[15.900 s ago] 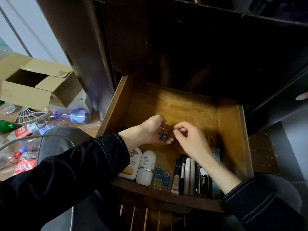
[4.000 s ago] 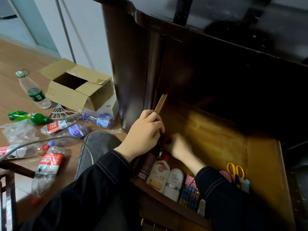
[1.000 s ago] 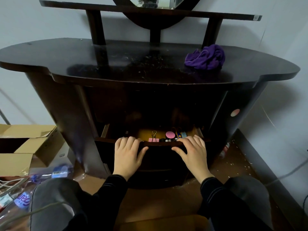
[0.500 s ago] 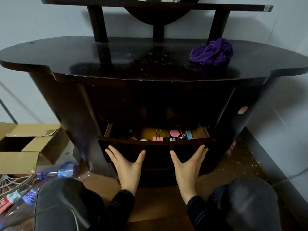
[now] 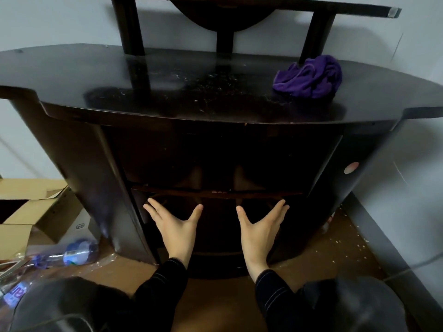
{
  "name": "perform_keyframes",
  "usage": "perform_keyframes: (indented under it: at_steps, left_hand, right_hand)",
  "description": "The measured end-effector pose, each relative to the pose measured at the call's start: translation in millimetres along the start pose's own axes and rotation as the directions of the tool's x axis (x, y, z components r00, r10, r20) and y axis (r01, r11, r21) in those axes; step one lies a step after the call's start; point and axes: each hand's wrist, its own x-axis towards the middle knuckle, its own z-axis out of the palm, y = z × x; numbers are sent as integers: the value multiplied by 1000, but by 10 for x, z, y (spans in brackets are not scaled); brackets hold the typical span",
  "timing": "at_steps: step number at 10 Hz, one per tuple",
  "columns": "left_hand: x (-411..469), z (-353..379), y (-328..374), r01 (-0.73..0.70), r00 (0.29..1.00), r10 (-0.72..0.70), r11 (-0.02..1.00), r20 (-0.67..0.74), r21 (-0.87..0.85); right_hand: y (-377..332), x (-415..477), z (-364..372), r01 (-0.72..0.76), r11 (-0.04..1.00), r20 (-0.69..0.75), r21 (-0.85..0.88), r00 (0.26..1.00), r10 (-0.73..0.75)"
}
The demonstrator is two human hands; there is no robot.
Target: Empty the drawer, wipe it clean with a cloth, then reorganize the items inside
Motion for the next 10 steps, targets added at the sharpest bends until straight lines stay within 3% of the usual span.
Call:
perform_keyframes:
  at_steps: [3,6,7,8,9,10]
  left_hand:
    - [179,87,20,-20,1000,21,996,-14,92]
    - [125,8,208,70,995,-77,992,59,105]
    - [43,-53,279,62,993,-76,988,95,140]
    - [-88,-133,359,37,990,-59,984,129,172]
    - [-168,-297,479,-30,987,-2,979,158,203]
    - [-170,-664,531,-87,988,56,973,146,214]
  right_hand:
    - [-40,206,129,15,997,20,-70,1000,-14]
    - [-217,270,0,-76,989,145,-126,985,94]
    - [-365,321,-146,-199,975,231,-102,948,217]
    - [-565,333,-390,-270,949,418,-163,852,315]
    - [-804,258,-690,-141,935,628,-325,707,325]
    - [-1252,215,-1071,51,948,718,-313,666,201]
